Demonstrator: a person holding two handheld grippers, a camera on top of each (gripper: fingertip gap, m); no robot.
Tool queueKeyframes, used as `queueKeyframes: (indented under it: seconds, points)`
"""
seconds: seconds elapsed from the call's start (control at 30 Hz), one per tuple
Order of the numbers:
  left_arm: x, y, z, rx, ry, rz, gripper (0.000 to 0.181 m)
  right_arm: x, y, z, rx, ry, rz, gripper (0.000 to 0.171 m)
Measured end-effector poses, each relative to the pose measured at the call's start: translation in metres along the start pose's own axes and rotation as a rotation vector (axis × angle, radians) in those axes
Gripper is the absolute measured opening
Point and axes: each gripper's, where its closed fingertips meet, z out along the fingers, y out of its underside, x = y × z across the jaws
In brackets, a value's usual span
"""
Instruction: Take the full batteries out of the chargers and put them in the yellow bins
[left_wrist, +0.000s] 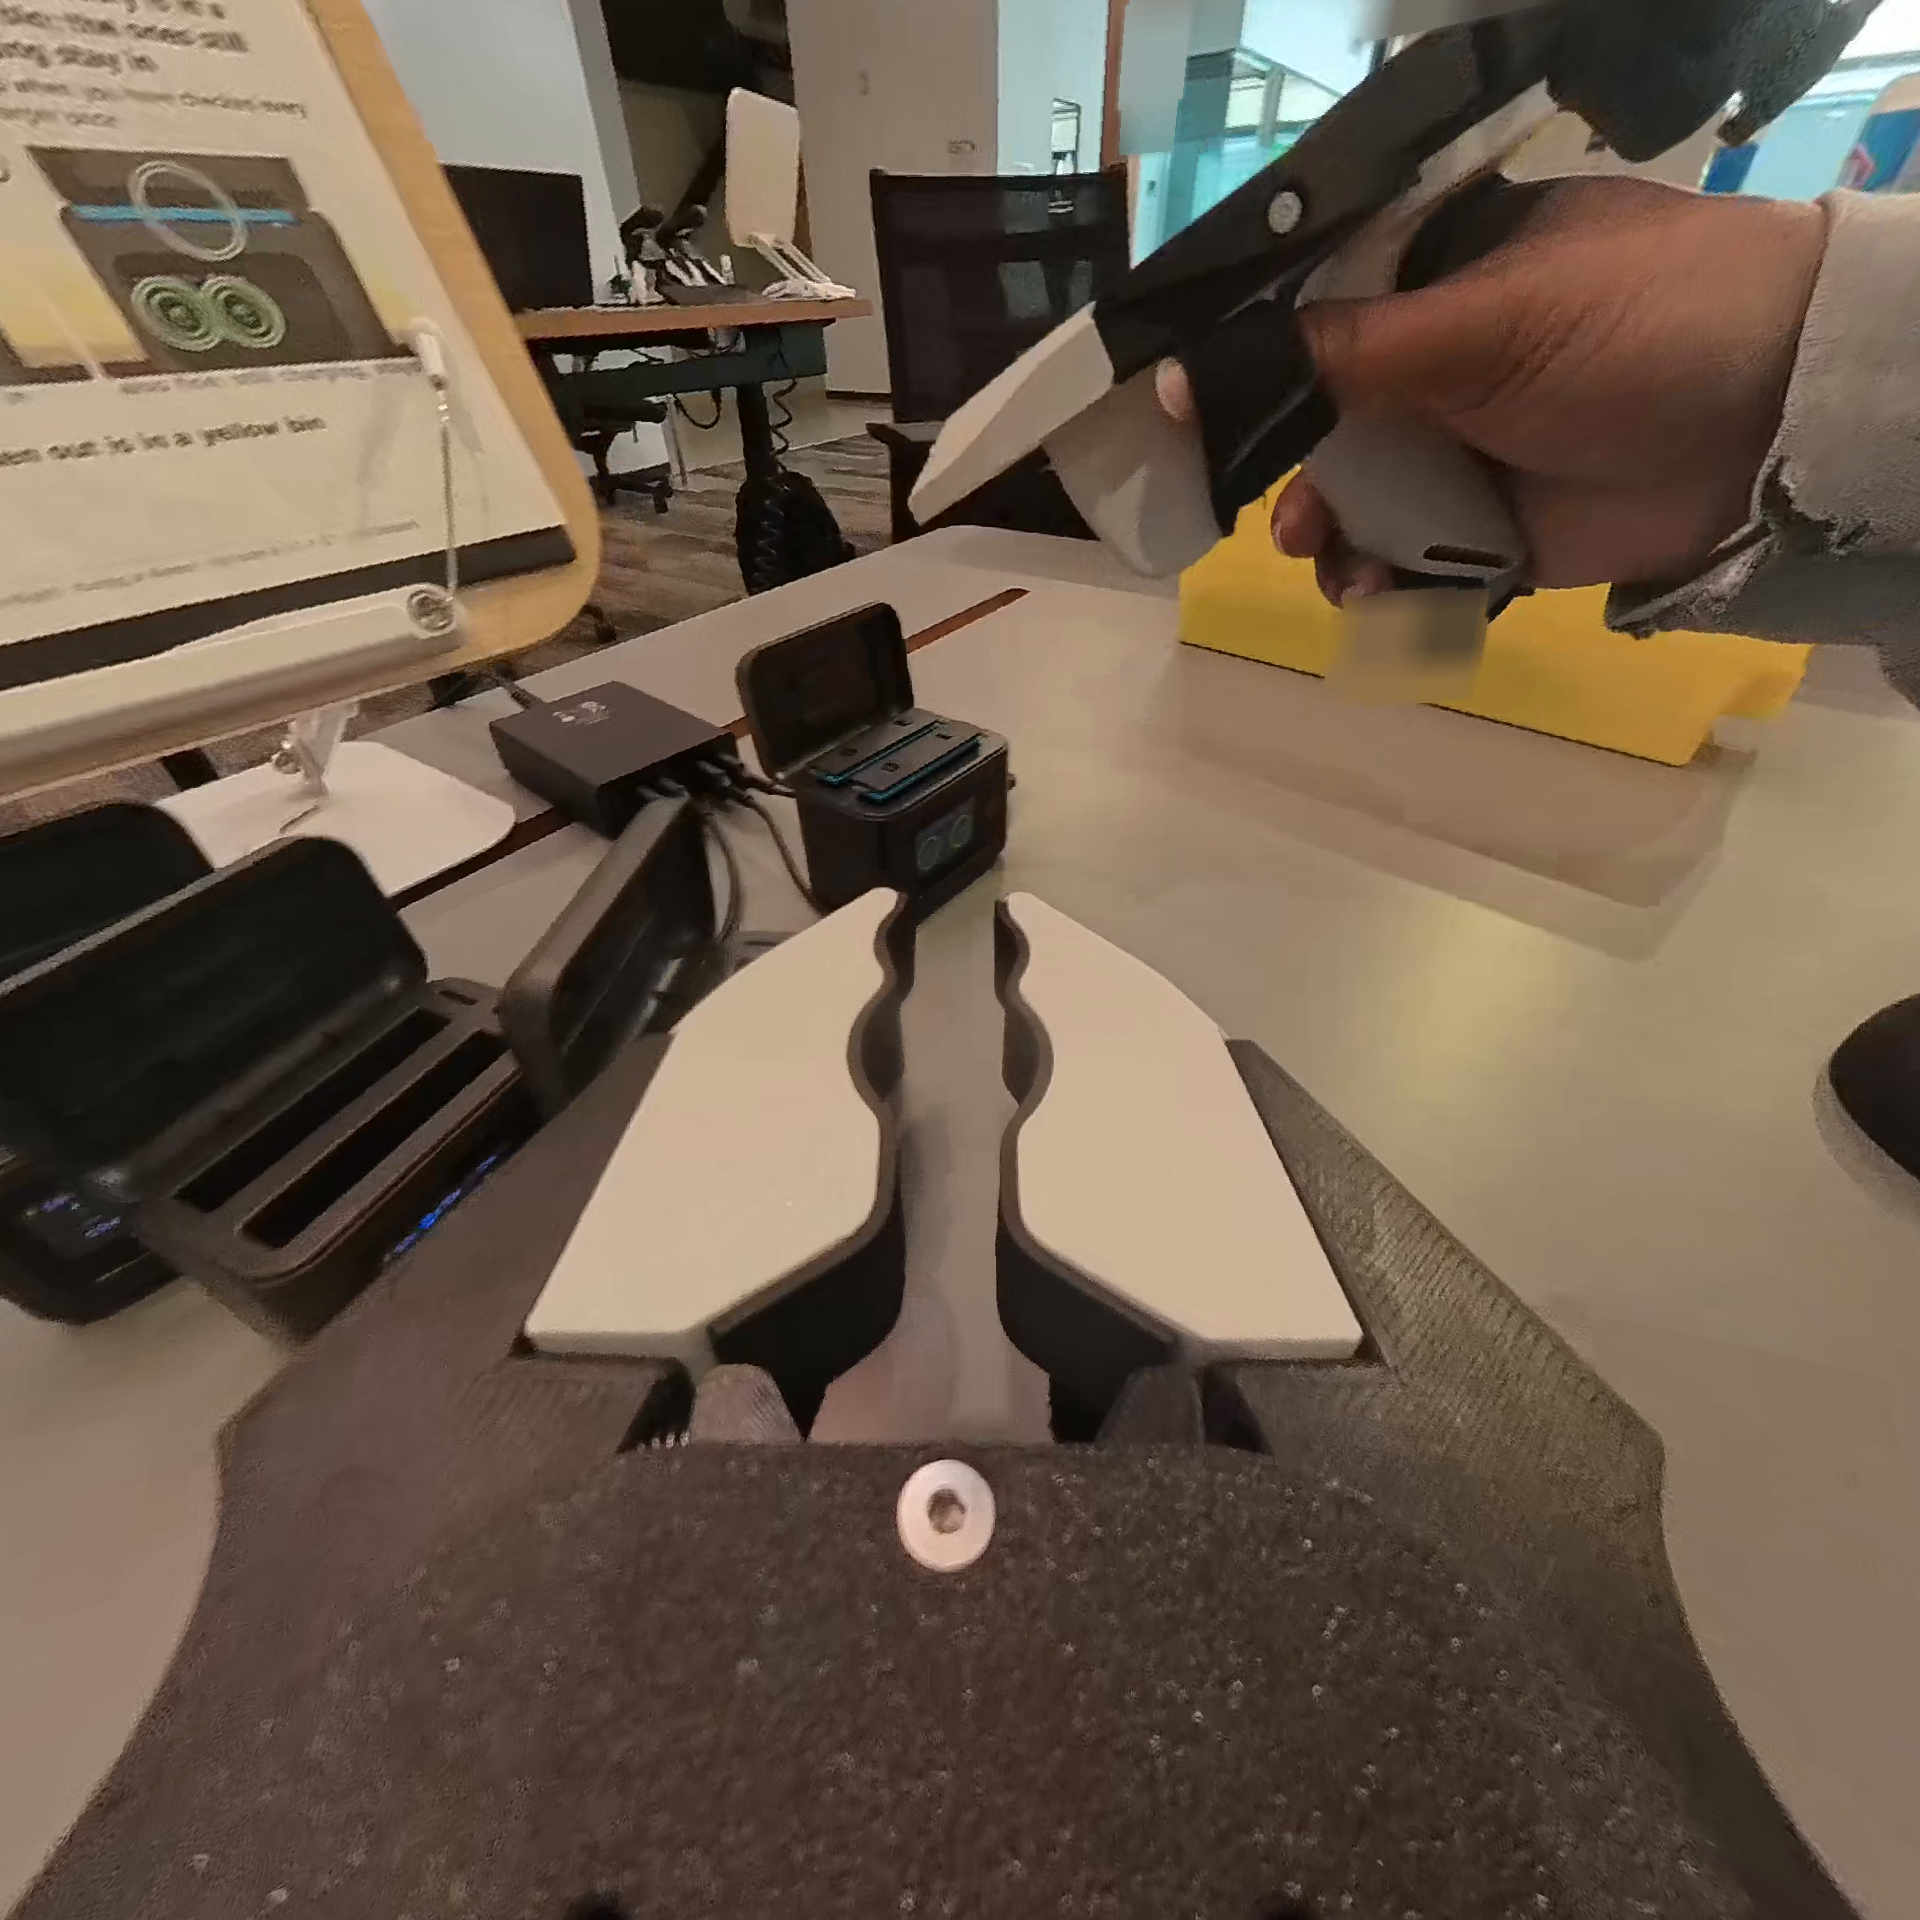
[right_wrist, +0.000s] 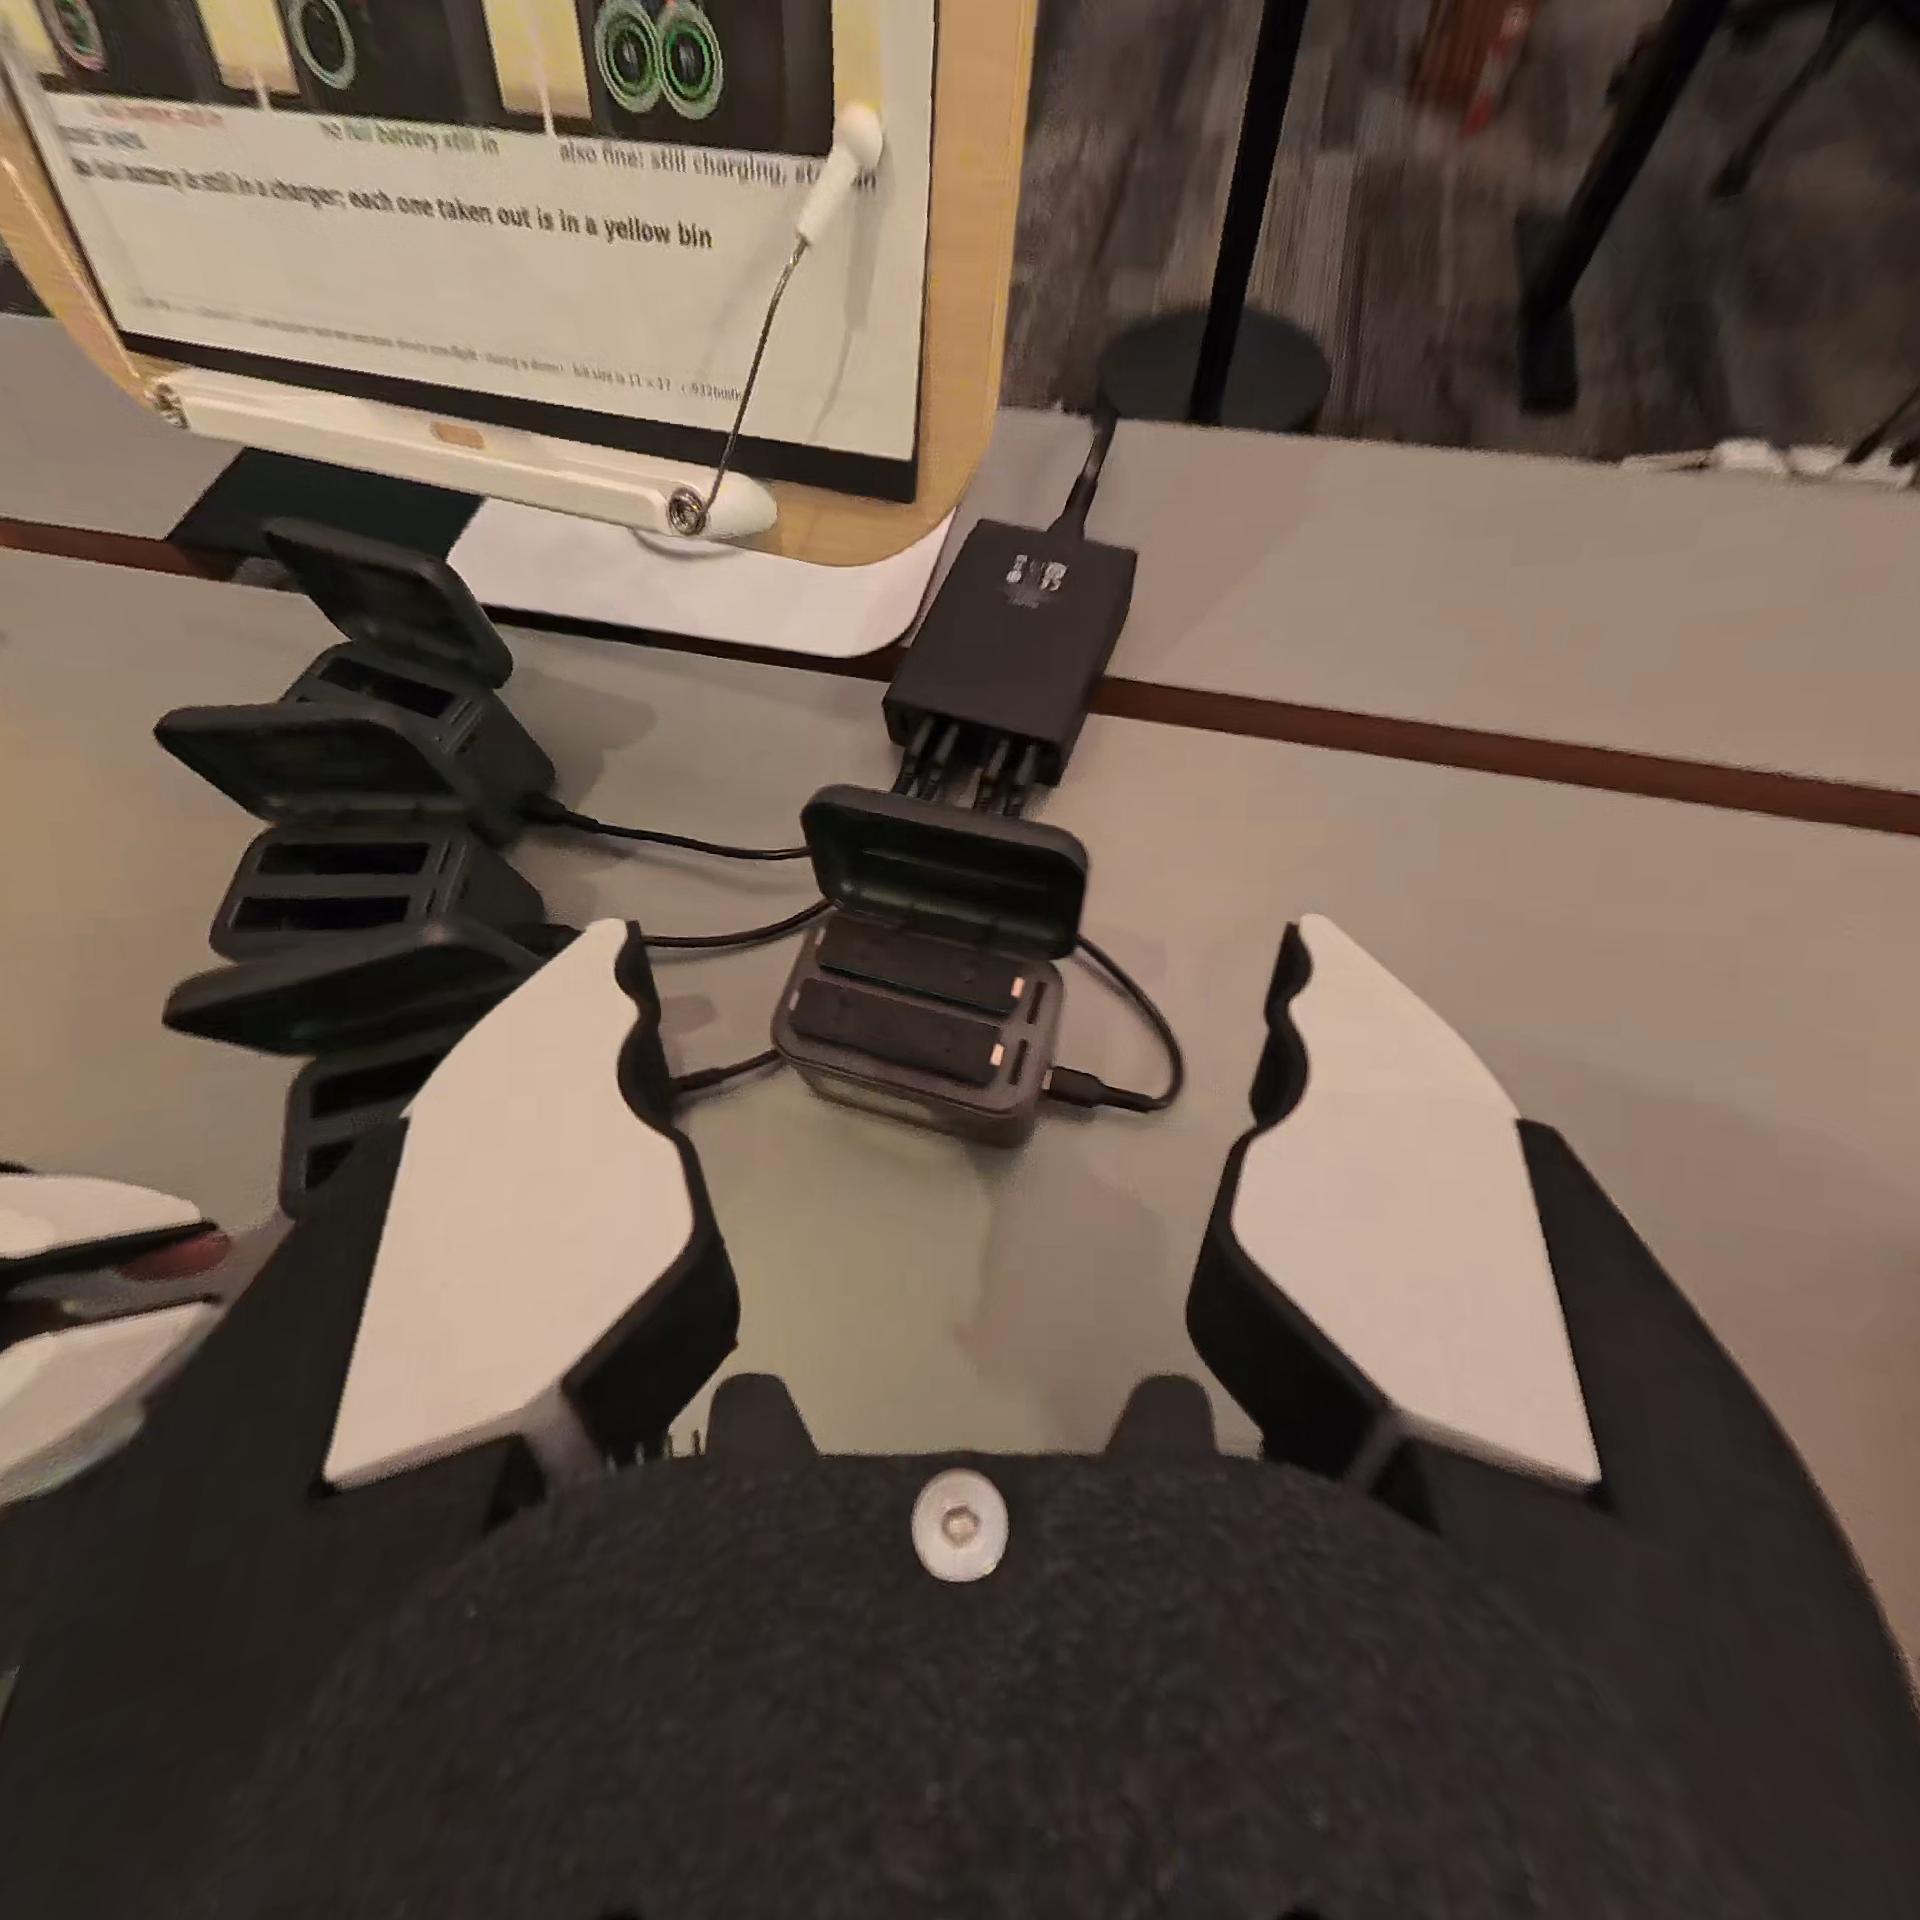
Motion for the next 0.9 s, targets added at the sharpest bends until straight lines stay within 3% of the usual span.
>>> queueKeyframes:
  seconds: [0.27,0.4,0.63,0.8,0.9]
  points:
    - [0.036,0.022,0.035,-0.159,-0.004,0.076,0.032,0.024,0.034,-0.029,0.154,-0.105,0.018,0.104]
    - [0.033,0.032,0.058,-0.263,-0.058,-0.012,0.050,0.028,0.050,-0.026,0.210,-0.151,0.026,0.101]
    - [0.014,0.049,0.075,-0.367,-0.167,-0.035,0.067,0.015,0.082,0.022,0.013,-0.276,-0.073,0.109]
    - [0.003,0.044,0.065,-0.332,-0.212,-0.004,0.059,-0.012,0.087,0.062,-0.100,-0.299,-0.215,0.117]
    - [-0.002,0.043,0.059,-0.314,-0.227,-0.006,0.056,-0.023,0.087,0.078,-0.151,-0.307,-0.289,0.108]
